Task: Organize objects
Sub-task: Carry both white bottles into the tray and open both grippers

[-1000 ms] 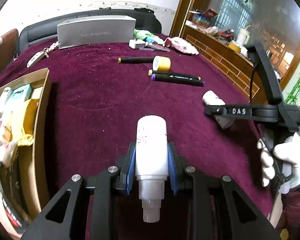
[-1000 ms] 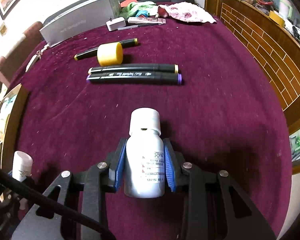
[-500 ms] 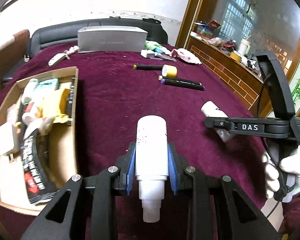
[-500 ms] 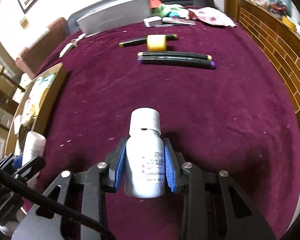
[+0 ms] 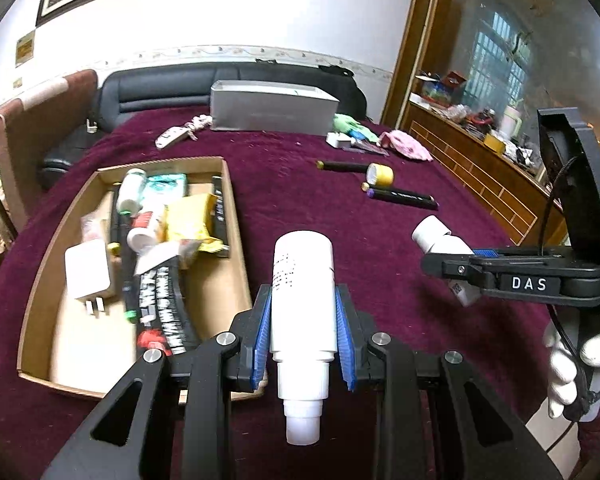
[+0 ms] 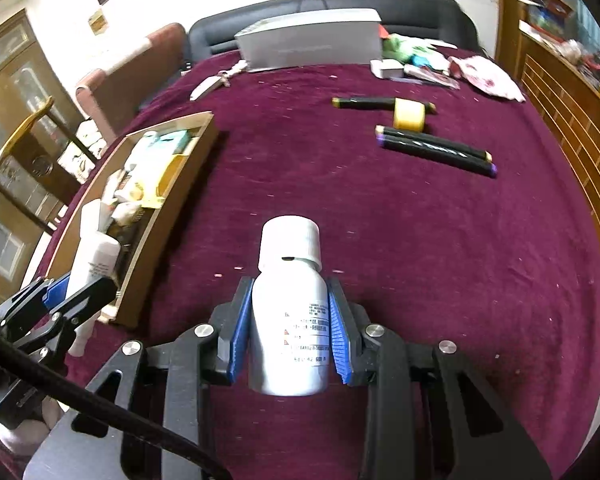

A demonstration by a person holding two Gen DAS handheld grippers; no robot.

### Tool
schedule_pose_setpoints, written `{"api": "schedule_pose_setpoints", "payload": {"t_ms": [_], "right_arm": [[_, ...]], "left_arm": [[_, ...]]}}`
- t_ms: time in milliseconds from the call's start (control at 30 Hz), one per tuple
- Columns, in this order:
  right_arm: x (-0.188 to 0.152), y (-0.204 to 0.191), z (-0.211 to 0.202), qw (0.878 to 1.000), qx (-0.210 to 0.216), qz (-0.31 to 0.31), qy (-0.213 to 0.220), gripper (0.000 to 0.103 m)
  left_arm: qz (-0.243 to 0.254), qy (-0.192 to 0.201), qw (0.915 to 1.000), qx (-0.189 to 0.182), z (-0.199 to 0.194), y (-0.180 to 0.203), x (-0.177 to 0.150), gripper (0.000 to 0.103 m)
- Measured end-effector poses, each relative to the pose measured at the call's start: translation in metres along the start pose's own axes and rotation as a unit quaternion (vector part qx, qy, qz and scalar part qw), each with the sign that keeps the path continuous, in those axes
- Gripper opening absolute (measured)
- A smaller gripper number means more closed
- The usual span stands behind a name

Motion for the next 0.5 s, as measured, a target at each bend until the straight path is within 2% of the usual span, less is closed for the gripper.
{"api": "schedule_pose_setpoints", "payload": {"t_ms": [267,500], "right_arm": [[0.007,-0.051,0.011,0.999,0.025,-0.035,-0.009,0.032],[0.017,-0.103,0.032,0.996,0.051,-0.069,-0.025,0.032]], "left_arm": [[-0.018,0.021,0.9983,0.051,-0.009,-0.051,0.006,0.025],[-0.061,0.019,0.9952,0.074,-0.004,-0.105,0.003,0.025]]}}
Point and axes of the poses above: each gripper's, at about its wrist camera, not at the fingertips, and z roughly the way its jaws point, y to its right, x to its top, the point moved 9 cm from there along z, roughly the way its jaws point, and after that the axes turned 8 degrees about x, right-handed, at the moved point
